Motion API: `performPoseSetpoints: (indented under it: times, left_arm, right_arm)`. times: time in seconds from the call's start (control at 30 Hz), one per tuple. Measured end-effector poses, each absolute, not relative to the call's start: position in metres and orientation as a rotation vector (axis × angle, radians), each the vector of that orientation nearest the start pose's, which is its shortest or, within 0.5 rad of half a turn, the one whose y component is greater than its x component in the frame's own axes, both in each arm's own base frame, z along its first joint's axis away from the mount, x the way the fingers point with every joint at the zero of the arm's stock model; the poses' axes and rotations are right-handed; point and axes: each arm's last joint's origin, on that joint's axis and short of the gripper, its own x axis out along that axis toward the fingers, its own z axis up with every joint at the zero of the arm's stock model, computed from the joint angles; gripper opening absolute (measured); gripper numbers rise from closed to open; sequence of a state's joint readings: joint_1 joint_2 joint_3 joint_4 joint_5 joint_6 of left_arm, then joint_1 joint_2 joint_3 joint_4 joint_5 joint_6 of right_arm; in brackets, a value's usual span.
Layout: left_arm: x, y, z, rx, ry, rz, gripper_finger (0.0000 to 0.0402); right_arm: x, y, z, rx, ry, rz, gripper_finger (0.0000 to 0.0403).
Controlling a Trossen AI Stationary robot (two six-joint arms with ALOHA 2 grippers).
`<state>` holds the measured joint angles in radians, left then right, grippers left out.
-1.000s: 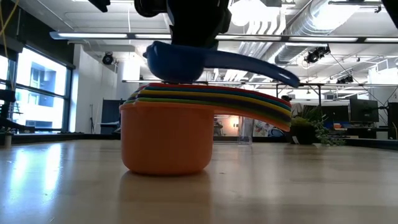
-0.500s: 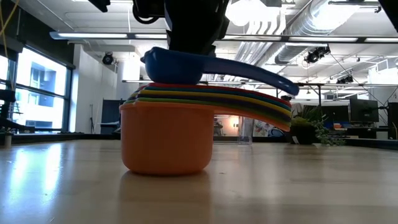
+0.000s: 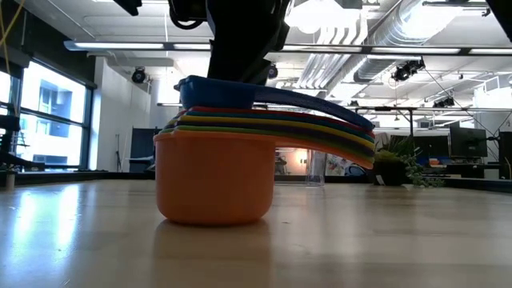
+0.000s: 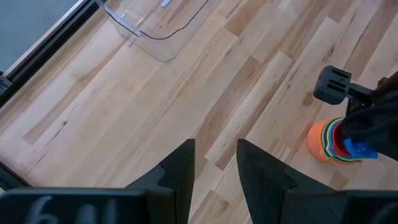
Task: Nest measuring cups in basket
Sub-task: Stack the blue measuring cup in the pink measuring cup
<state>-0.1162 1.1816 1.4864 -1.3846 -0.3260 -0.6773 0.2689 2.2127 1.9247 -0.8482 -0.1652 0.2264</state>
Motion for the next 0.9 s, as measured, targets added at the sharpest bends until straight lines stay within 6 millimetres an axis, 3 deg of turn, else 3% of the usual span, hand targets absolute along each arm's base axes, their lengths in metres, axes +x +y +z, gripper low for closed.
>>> performPoseSetpoints:
  times: [0.73,0.9]
  left_arm:
    - [0.180,-0.012,0.395,-0.374,0.936,0.531,0.0111]
    - [0.180,-0.012,0.395,-0.375,0.936,0.531,0.0111]
  right_arm:
    - [0.453,0.117,0.215,0.146,1.201,0.241,0.0044]
    - [0.452,0.117,0.232,0.218,1.231,0.189,0.0044]
